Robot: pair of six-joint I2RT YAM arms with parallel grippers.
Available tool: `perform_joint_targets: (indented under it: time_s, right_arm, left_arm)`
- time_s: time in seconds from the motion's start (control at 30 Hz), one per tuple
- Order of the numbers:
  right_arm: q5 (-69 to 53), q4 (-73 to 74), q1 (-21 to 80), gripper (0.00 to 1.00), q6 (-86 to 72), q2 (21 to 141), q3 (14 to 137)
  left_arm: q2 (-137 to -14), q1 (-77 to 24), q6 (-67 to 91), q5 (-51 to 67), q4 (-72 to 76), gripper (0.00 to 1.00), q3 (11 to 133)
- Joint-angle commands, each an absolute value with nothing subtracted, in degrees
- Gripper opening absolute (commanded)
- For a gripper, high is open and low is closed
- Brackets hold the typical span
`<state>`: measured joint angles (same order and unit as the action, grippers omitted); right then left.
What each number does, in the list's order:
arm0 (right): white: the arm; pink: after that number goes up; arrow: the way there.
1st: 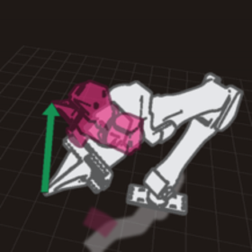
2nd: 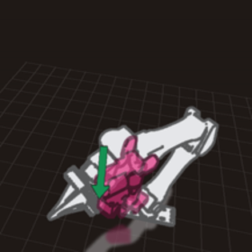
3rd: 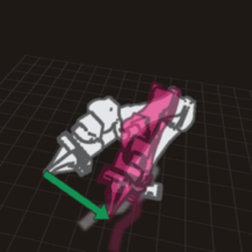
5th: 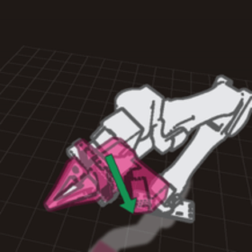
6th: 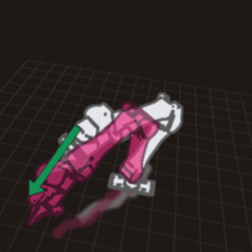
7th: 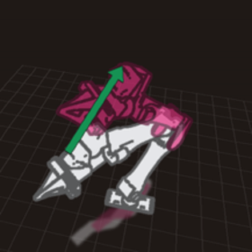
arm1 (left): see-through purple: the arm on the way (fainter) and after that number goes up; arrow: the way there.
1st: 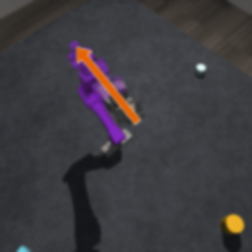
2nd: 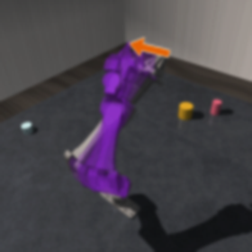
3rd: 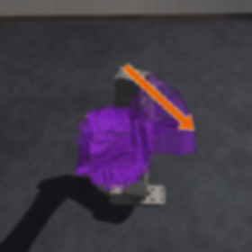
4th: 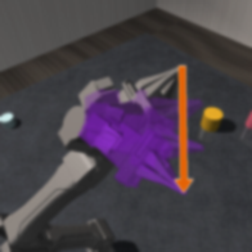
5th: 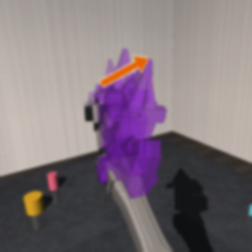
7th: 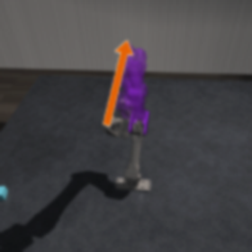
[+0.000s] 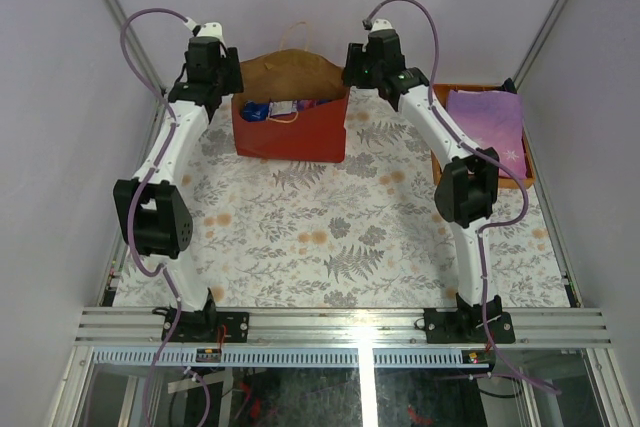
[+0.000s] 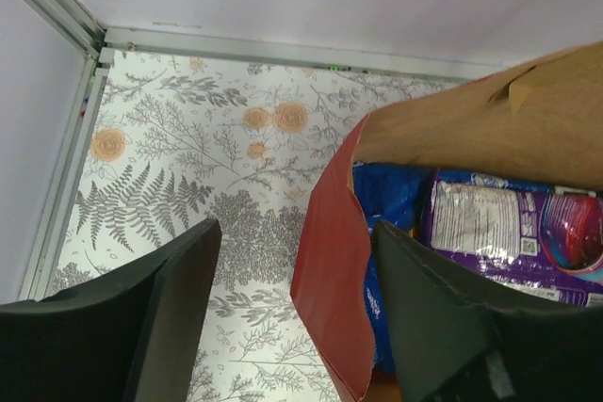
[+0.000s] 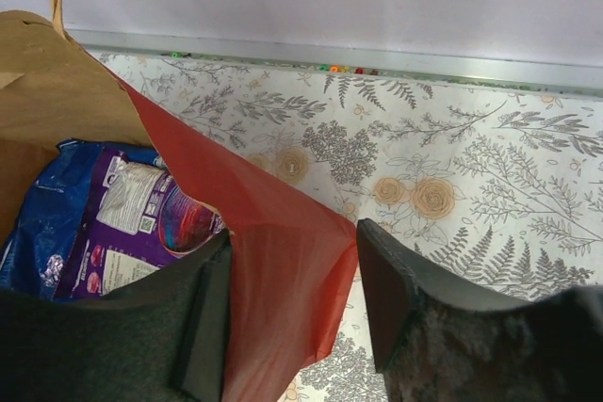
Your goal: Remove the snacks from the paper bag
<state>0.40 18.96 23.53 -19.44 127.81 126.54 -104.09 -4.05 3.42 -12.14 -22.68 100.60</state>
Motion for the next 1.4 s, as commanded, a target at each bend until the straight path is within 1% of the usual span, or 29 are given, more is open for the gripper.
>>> perform_joint_targets:
  time_s: [0.0,0.03,0.1,0.13,0.17,0.2,0.27,0.3,0.33,0.4,0.43,0.67,0.8,1.13,1.17,1.2,1.23,1.27,1.3,1.33,1.37]
  right_arm:
    - [-0.63,19.78,25.46,0.52,-18.65,124.5,127.01]
    - [-0.43,20.11,25.95,0.48,-18.41,124.12,126.73]
    - [0.17,21.01,26.71,0.4,-18.07,123.65,126.52]
    - [0.5,21.52,27.1,0.34,-17.91,123.58,126.63]
    - [0.79,22.1,27.29,0.28,-17.69,123.67,126.85]
    - [0.98,22.75,27.45,0.2,-17.64,123.74,127.33]
    - [1.34,24.07,27.66,0.07,-17.53,123.81,128.08]
    - [1.46,24.42,27.68,0.01,-17.56,123.65,128.03]
    - [1.61,24.45,27.75,0.0,-17.58,123.34,127.76]
    - [1.72,23.93,27.77,0.0,-17.47,122.32,126.99]
    - [1.75,23.65,27.82,0.0,-17.45,121.7,126.43]
    - [2.32,20.48,28.37,0.0,-17.25,115.06,120.65]
    - [2.71,18.0,28.43,0.0,-17.46,110.26,115.4]
    - [3.78,14.9,29.01,0.0,-17.95,99.71,105.28]
    - [4.16,14.84,29.05,0.0,-17.75,99.44,105.0]
    - [4.52,15.04,29.01,0.0,-17.52,99.37,105.01]
    - [4.73,15.28,29.0,0.0,-17.38,99.52,104.99]
    - [4.78,15.31,29.0,0.0,-17.26,99.76,105.02]
    - [4.57,15.42,29.0,0.0,-17.09,100.11,105.14]
    - [4.3,15.65,29.05,0.0,-16.91,100.51,105.36]
    - [4.28,15.86,29.01,0.0,-16.76,101.0,105.57]
  left_arm:
    - [-102.55,-3.67,4.83,-8.37,-19.74,0.6,98.17]
    - [-102.29,-3.77,4.98,-7.45,-19.69,0.58,97.72]
    - [-102.19,-4.13,4.93,-6.64,-19.64,0.56,97.03]
    - [-102.26,-4.45,4.56,-7.28,-19.8,0.56,96.92]
    - [-102.33,-4.76,4.15,-8.01,-20.0,0.53,96.85]
    - [-102.49,-4.89,3.91,-8.72,-20.34,0.49,96.97]
    - [-102.74,-5.22,3.8,-9.65,-21.15,0.34,97.19]
    - [-102.64,-5.3,3.79,-10.08,-21.44,0.24,97.3]
    - [-102.39,-5.35,3.92,-10.4,-21.52,0.13,97.19]
    - [-101.54,-5.49,4.16,-10.66,-21.53,0.01,96.75]
    - [-101.06,-5.5,4.4,-10.68,-21.53,0.0,96.59]
    - [-94.8,-7.27,3.69,-11.04,-21.15,0.0,92.8]
    - [-90.25,-8.21,3.68,-10.93,-21.48,0.0,90.84]
    - [-82.98,-13.13,4.46,-12.65,-25.84,0.0,89.23]
    - [-83.0,-13.1,4.6,-12.41,-26.03,0.08,89.26]
    - [-83.43,-13.1,4.55,-12.08,-26.26,0.27,89.45]
    - [-84.56,-13.1,4.46,-11.64,-26.73,0.48,89.92]
    - [-85.3,-13.1,4.02,-11.38,-27.23,0.72,90.64]
    - [-87.42,-13.16,3.58,-11.39,-27.89,0.85,91.61]
    - [-89.4,-13.1,3.12,-11.7,-29.28,0.91,92.97]
    - [-91.98,-13.16,2.77,-12.34,-30.63,0.94,94.8]
